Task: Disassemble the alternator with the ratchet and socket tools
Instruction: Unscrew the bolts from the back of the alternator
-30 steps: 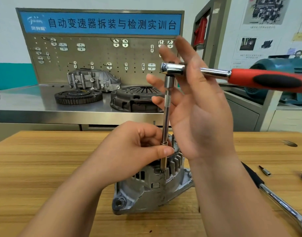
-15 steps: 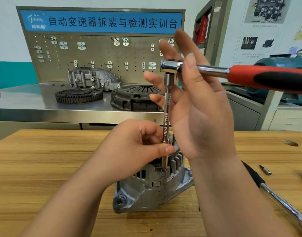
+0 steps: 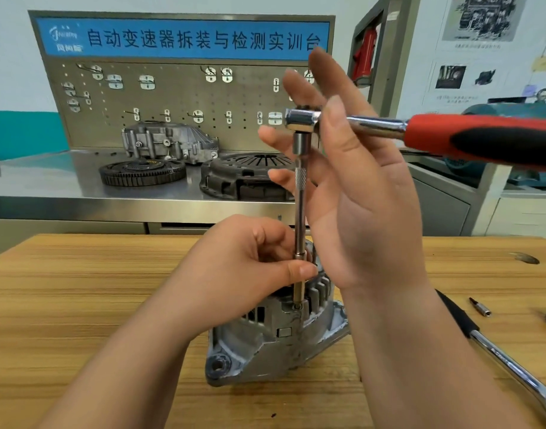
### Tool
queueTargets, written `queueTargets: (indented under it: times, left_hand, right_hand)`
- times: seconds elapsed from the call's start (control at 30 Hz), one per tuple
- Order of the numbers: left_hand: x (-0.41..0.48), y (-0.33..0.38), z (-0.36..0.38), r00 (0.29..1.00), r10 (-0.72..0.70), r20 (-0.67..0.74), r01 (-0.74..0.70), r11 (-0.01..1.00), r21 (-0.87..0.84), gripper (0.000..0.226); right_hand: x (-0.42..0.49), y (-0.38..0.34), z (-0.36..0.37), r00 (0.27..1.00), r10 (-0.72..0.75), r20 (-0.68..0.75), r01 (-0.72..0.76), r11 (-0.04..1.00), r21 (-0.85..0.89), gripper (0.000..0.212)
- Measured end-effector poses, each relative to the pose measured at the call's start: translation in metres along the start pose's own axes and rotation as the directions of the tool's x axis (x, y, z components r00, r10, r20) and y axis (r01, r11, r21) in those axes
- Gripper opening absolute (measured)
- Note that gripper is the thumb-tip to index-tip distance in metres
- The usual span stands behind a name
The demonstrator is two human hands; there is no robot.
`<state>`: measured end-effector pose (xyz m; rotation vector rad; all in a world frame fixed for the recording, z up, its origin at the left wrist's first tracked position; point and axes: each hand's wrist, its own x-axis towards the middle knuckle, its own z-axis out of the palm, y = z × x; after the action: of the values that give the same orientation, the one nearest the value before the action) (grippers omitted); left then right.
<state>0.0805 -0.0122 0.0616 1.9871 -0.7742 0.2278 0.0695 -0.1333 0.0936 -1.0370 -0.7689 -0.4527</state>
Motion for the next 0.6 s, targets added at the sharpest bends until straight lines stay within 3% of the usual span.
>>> queueTargets:
  times: [0.13,0.2,0.33,0.43,0.53,0.6]
  left_hand:
    - [-0.0001,0.0003,-0.0018,0.997,-0.004,0.074,0.003,1.000,0.006,0.006]
    - [-0.0007,0.0010,-0.0012,0.998,0.008,0.066,-0.007,1.000,-0.007,0.016]
    - [0.0000,-0.0004,0.0004,1.000,-0.017,0.009,0.017,1.000,0.015,0.012]
    - [0.0001,0.0008,0.0007,1.000,-0.007,-0.008,0.008,1.000,0.022,0.023]
    - [-0.0001,-0.0003,-0.0010,1.000,0.005,0.021,-0.005,1.000,0.005,0.034]
    - [-0.0005,0.0002,-0.0027,0.998,0.002,0.058,0.000,1.000,-0.022,0.021]
  right_hand:
    - [0.0020,0.0013,-0.0037,0.985,0.157,-0.069,-0.149,0.982,0.113,0.036]
    - [0.0027,0.0020,-0.0051,0.975,0.204,-0.082,-0.192,0.972,0.136,0.042]
    - [0.0006,0.0016,-0.0013,0.995,0.087,-0.055,-0.084,0.995,0.052,0.028]
    - [-0.0002,-0.0001,0.0021,1.000,-0.004,-0.007,0.004,1.000,-0.009,0.025]
    - [-0.0003,0.0012,0.0004,0.999,0.030,-0.014,-0.030,0.998,0.052,0.025]
    - [0.0006,0.0017,-0.0025,0.993,0.108,-0.047,-0.102,0.988,0.113,0.027]
